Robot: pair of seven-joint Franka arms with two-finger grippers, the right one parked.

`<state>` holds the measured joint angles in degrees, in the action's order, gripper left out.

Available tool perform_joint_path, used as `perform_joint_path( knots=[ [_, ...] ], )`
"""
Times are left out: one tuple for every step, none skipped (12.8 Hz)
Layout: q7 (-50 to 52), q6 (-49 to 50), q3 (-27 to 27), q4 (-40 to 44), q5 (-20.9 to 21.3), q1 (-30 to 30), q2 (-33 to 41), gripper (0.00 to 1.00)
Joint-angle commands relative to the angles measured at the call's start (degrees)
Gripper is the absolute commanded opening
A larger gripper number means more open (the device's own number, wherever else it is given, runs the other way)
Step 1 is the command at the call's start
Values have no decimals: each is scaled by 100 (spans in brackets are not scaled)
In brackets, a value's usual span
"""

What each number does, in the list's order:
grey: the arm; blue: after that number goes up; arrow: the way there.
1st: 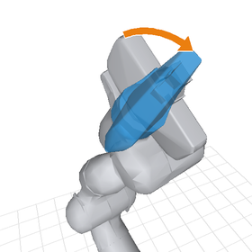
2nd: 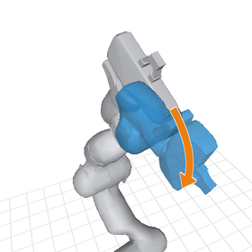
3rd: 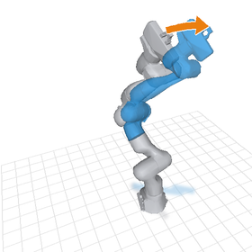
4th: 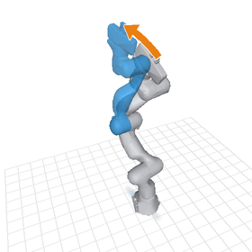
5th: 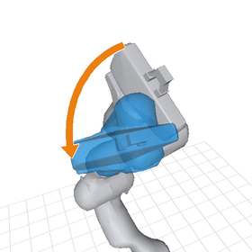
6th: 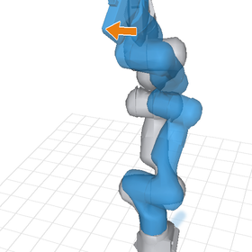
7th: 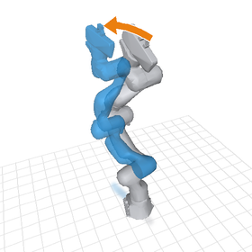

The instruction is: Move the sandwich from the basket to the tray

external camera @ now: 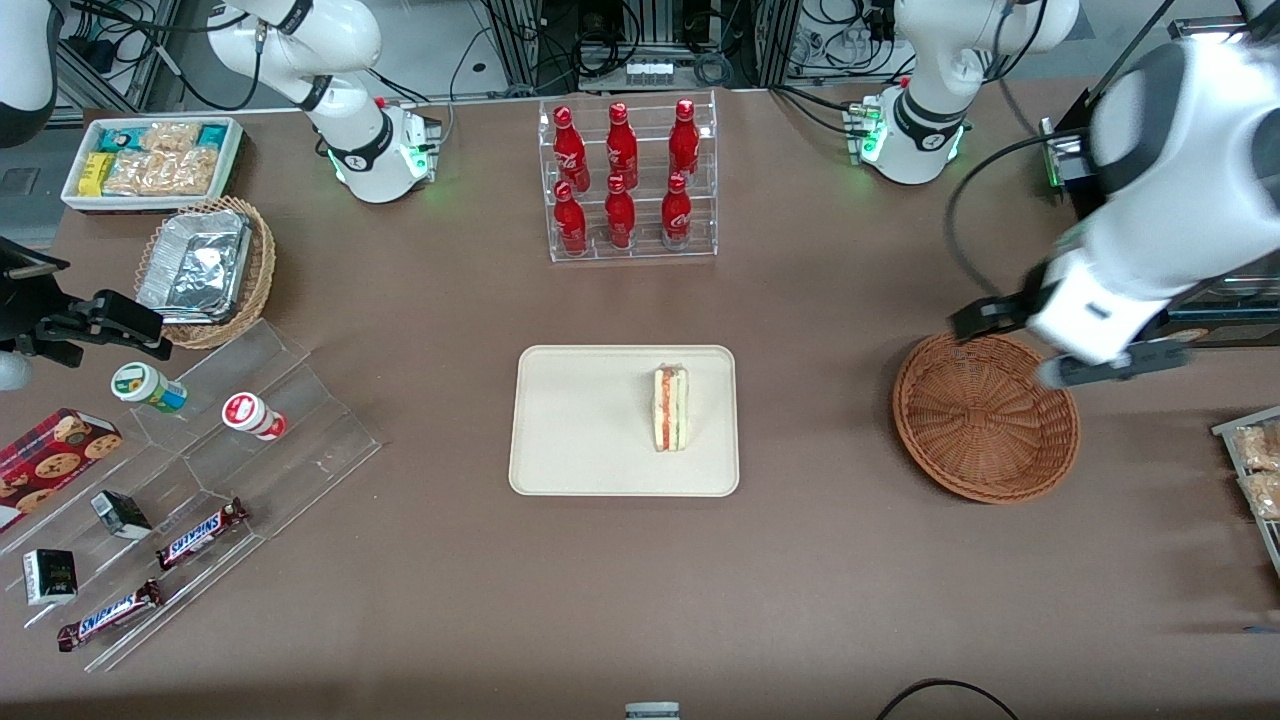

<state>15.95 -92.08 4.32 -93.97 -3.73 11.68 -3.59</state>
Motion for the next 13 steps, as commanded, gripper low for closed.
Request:
perform_joint_path(
  knots=[
    [-223, 155, -98, -122, 65, -349, 393, 100],
    [-223, 164, -98, -121, 170, -350, 490, 100],
    [-232, 181, -63, -121, 319, -350, 587, 100],
    [-250, 260, -28, -95, 364, -350, 622, 100],
    [-354, 417, -19, 44, 364, -350, 614, 100],
    [-555, 558, -28, 124, 356, -368, 614, 100],
    [-731, 638, -89, 168, 329, -516, 614, 100],
    [-768, 691, -185, 203, 303, -665, 623, 100],
    [-760, 778, -377, 299, 303, -797, 614, 100],
    [-777, 901, -466, 405, 294, -946, 605, 100],
    [-855, 981, -511, 441, 294, -991, 614, 100],
    [-995, 1068, -511, 511, 303, -992, 614, 100],
    [-1093, 1148, -502, 598, 312, -992, 614, 100]
  ],
)
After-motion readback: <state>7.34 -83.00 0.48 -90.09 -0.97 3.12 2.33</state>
